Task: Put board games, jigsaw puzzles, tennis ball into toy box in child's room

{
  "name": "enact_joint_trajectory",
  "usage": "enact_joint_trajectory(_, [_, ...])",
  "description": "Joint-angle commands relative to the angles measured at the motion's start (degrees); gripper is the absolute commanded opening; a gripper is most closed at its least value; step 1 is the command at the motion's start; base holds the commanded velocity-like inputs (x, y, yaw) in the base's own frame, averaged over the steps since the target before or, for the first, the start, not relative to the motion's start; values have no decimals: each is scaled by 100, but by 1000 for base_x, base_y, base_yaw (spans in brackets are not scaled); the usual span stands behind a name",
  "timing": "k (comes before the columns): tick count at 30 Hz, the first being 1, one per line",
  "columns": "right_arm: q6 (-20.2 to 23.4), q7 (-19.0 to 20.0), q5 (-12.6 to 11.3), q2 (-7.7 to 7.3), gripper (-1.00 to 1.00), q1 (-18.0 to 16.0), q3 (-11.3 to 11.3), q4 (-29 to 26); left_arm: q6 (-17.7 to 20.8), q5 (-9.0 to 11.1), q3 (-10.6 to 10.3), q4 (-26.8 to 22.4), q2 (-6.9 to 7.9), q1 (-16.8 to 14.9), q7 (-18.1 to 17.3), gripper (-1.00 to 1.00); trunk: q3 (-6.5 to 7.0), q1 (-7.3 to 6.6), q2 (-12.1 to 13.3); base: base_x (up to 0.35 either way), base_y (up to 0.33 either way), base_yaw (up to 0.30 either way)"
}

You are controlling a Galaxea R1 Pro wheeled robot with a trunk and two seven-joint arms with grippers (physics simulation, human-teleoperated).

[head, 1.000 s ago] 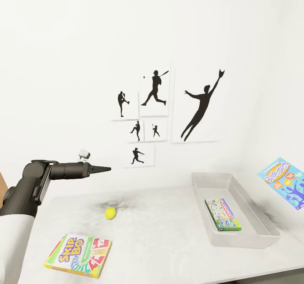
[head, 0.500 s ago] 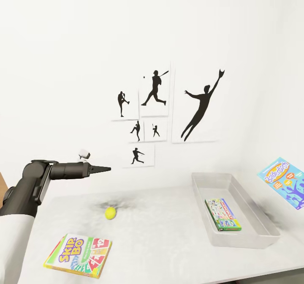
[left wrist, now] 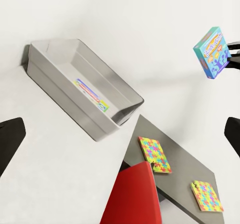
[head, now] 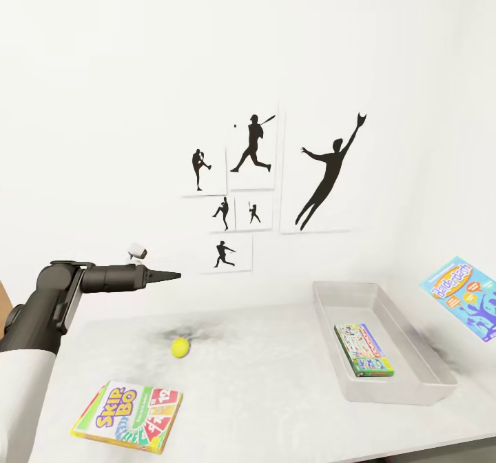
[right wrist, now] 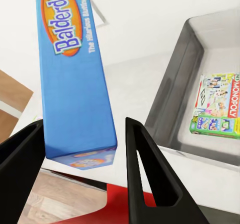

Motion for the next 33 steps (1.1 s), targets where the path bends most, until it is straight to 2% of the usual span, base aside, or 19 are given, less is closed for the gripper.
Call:
enact_joint_trajectory(1, [29, 13, -7, -1, -100, -9, 5, 9, 59, -51, 7, -6, -1, -1, -47, 100, -3, 2, -5, 0, 0, 0])
enact_joint_trajectory(12, [29, 7, -74, 5, -100, -9, -12, -17, 59, -51, 10, -6, 5, -1, -47, 100, -3, 2, -5, 0, 0, 0])
enact_joint_trajectory(19, [27, -10, -13, 16, -100, -9, 2, -1, 59, -51, 12, -6, 6, -1, -47, 100, -3, 2, -5, 0, 0, 0])
enact_joint_trajectory(33, [29, -35, -95, -197, -100, -9, 5, -40, 59, -43, 16, -8, -7, -1, -47, 100, -3, 2, -5, 0, 0, 0])
